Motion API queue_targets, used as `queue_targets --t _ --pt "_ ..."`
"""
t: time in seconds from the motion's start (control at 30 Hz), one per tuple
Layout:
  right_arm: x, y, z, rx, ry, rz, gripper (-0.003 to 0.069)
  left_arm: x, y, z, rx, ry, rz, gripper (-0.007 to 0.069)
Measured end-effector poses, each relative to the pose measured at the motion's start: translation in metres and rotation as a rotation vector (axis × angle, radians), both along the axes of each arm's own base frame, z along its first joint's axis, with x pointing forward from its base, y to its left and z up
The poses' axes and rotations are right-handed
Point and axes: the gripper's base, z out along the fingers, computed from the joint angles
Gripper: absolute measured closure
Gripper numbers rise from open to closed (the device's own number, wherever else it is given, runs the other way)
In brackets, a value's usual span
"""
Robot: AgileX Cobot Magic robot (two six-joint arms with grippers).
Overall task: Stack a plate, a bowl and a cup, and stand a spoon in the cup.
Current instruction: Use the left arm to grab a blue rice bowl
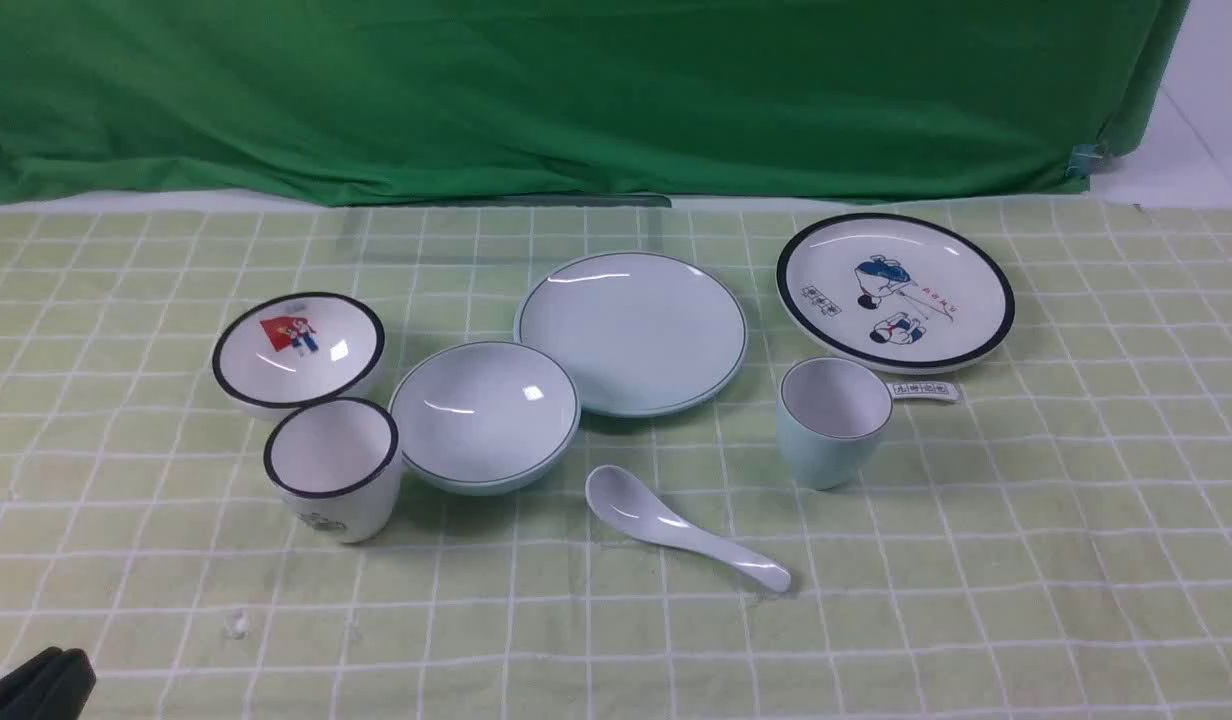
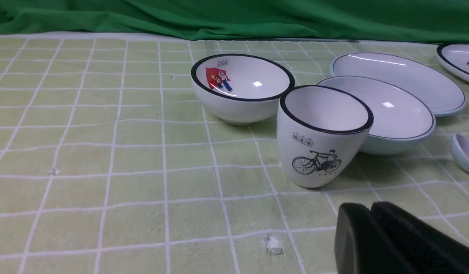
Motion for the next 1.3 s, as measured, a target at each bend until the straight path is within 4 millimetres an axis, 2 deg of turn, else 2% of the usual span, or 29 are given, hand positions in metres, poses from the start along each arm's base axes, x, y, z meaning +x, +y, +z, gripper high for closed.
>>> queue_targets --t 1.1,1.3 --pt "0.0 0.0 0.0001 0.0 -0.001 0.0 0.0421 0.0001 0.0009 -0.0001 0.064 -0.006 -0.002 0.0631" --pt "0.0005 -0.0002 0.0036 0.001 -0.04 -0.003 0.042 0.001 0.0014 0.0054 0.061 -0.067 0.006 0.0631"
